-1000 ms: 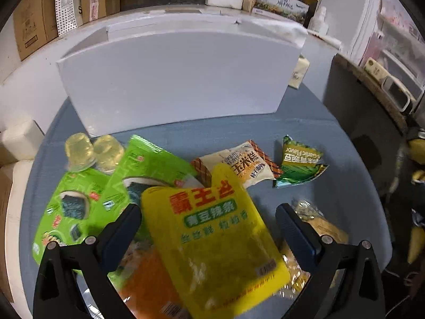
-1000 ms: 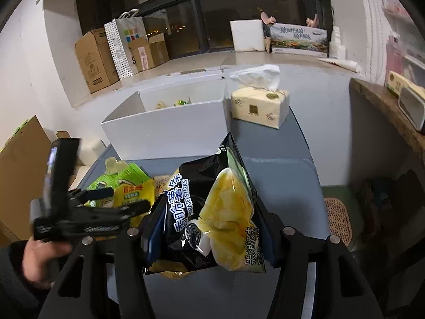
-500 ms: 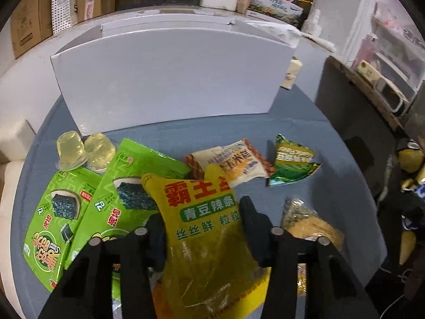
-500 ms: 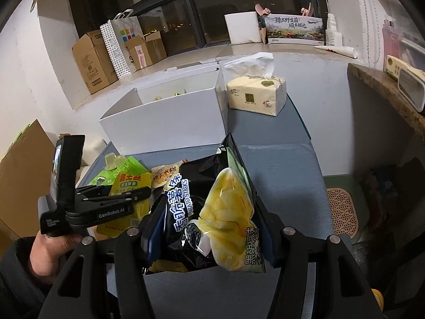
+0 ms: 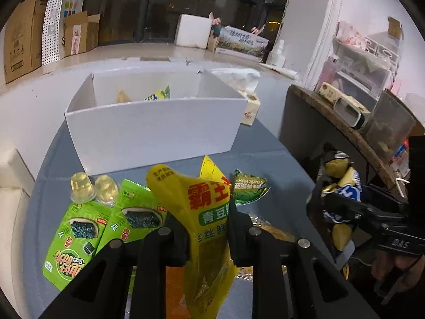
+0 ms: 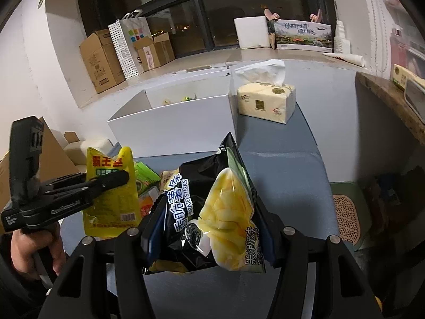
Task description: Organize snacks
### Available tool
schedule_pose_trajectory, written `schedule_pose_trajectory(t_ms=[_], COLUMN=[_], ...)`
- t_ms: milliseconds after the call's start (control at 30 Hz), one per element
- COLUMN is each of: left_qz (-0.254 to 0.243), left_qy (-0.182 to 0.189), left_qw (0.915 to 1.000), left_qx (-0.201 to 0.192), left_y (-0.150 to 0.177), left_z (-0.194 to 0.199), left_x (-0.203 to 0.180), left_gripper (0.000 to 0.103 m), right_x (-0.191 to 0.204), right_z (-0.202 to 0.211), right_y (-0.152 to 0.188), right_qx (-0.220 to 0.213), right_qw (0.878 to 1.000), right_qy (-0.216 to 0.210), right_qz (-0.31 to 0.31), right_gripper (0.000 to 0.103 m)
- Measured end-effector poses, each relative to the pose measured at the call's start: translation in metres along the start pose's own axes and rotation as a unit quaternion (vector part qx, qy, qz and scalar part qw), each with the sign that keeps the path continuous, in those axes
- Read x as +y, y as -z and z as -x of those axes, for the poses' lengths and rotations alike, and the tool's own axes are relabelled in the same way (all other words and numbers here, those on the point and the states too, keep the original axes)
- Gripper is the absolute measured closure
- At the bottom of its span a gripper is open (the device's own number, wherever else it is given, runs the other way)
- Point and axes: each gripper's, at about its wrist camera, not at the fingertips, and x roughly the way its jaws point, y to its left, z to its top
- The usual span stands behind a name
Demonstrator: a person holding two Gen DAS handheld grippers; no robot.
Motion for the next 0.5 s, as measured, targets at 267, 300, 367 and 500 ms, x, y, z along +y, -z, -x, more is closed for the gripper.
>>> schedule_pose_trajectory(t_ms=[267,300,367,500], left_qz=[0.013,0.016,0.019,0.012], left_qy=[0.001,0.000,-0.002,-0.012], left_qw=[0.9989,0.9985,0.9979,0.9967], left_qx=[-0.046,-0.052,-0.061,-0.079], left_y=[-0.051,-0.063,-0.083,-0.132], left_z=[0.021,0.022,0.021,0.015], left_x=[0.024,0.030,0.041,0.061], left_gripper=[0.079,0.079,0.078,0.078], right_x=[0.016,0.019,0.023,0.033], right_z=[-0.009,-0.014,-0.025,-0.054], right_y=[-0.042,-0.057,-0.082,-0.131], right_qx=[-0.020,-0.026,-0.028,-0.032], right_qw=[0.999,0.999,0.999,0.998], right_qy=[-0.016,-0.022,-0.028,-0.032], right_qz=[0.026,0.030,0.036,0.050], right_gripper=[0.039,0.039,0.039,0.039])
